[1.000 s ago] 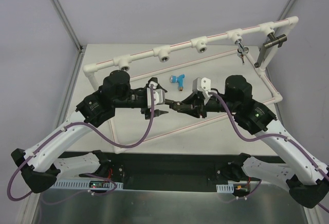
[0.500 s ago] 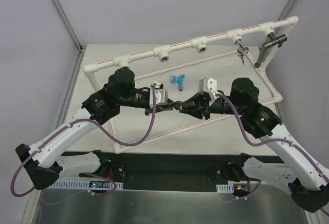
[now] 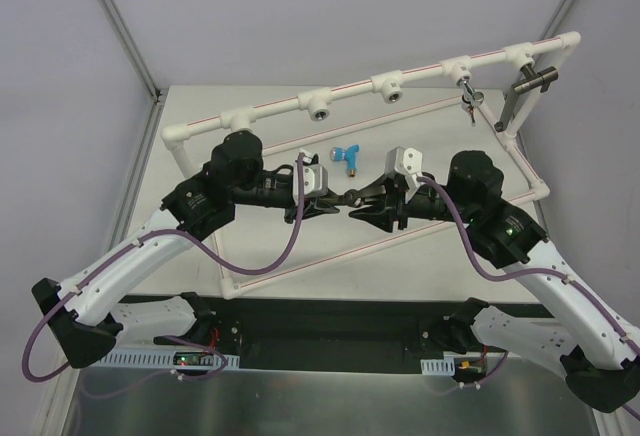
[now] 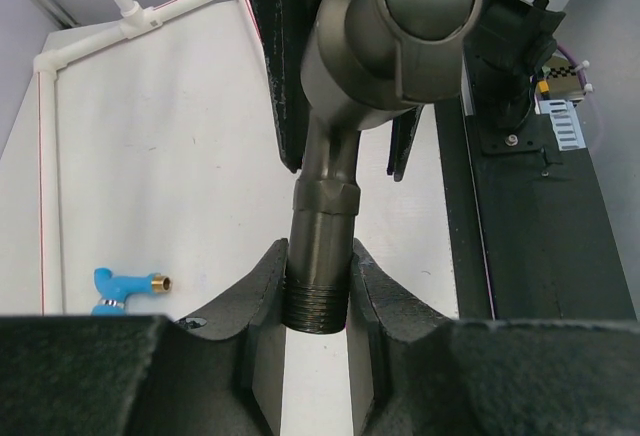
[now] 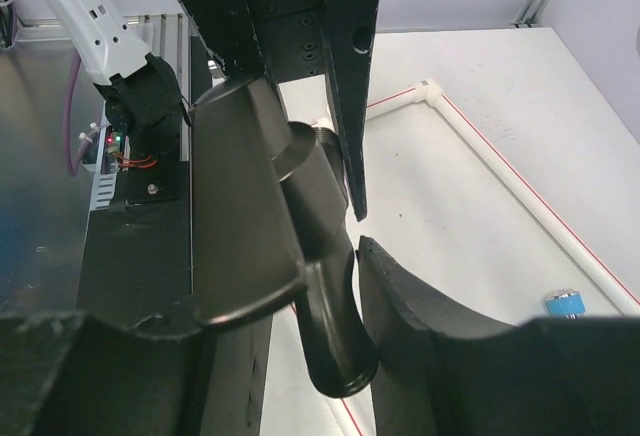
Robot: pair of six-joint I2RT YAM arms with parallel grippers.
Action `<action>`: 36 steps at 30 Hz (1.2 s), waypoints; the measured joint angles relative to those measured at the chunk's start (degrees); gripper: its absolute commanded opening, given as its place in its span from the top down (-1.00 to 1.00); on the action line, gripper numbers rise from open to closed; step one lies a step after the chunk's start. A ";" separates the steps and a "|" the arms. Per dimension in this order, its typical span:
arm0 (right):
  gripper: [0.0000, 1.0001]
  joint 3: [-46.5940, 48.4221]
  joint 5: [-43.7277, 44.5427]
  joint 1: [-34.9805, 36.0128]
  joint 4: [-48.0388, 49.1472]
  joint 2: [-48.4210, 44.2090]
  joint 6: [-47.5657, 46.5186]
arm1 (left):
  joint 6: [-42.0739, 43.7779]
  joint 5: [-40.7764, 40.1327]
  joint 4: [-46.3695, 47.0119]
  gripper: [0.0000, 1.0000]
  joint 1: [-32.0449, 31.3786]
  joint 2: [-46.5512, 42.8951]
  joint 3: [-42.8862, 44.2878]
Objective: Install the water faucets
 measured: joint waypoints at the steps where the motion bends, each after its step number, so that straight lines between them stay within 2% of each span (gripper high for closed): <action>1: 0.19 0.00 0.00 0.00 0.00 0.00 -0.13 | -0.20 0.00 0.07 1.00 0.00 0.07 0.00; 8: 0.21 0.94 -0.52 0.00 -0.22 0.20 -0.96 | -1.09 0.57 0.52 1.00 0.00 0.94 0.00; 11: 0.28 1.49 -1.18 0.00 -0.61 0.44 -1.36 | -1.60 1.36 0.59 1.00 0.00 1.31 0.28; 12: 0.33 1.68 -1.40 0.00 -0.81 0.57 -1.55 | -1.66 1.51 0.55 1.00 0.00 1.33 0.39; 13: 0.51 1.84 -1.60 -0.02 -0.94 0.68 -1.79 | -1.70 1.66 0.48 1.00 0.02 1.33 0.50; 15: 0.71 2.32 -2.29 -0.02 -1.51 1.03 -2.45 | -1.86 1.84 0.37 1.00 0.02 1.31 0.63; 16: 0.91 2.40 -2.60 -0.02 -1.75 1.07 -2.84 | -2.03 1.95 0.17 1.00 0.09 1.31 0.74; 17: 0.97 2.54 -2.95 -0.04 -1.88 1.09 -3.21 | -2.16 2.16 -0.13 1.00 0.09 1.29 0.79; 20: 0.97 2.93 -3.19 -0.07 -2.19 1.27 -3.72 | -2.56 2.16 -0.72 0.72 0.04 1.11 1.11; 21: 0.97 3.04 -3.06 -0.07 -2.16 1.33 -3.78 | -2.58 1.79 -0.79 0.60 0.04 1.07 1.29; 22: 0.97 3.19 -2.93 -0.07 -2.14 1.38 -3.78 | -2.62 1.29 -0.76 0.39 0.02 1.01 1.40; 24: 0.97 3.28 -2.10 -0.04 -1.99 1.40 -3.56 | -2.73 -0.20 -0.68 0.19 0.00 0.66 1.53; 25: 0.97 3.28 -0.90 0.04 -2.14 1.40 -3.21 | -2.67 -2.16 -0.50 0.01 -0.02 0.24 1.64; 29: 0.97 2.67 5.07 0.15 -1.62 0.96 -1.49 | -1.14 -9.99 -0.55 -0.31 0.04 -2.91 2.62; 36: 0.97 -3.87 18.53 -2.16 4.17 -3.80 5.49 | 4.90 -25.94 -2.32 -0.61 0.04 -9.88 6.97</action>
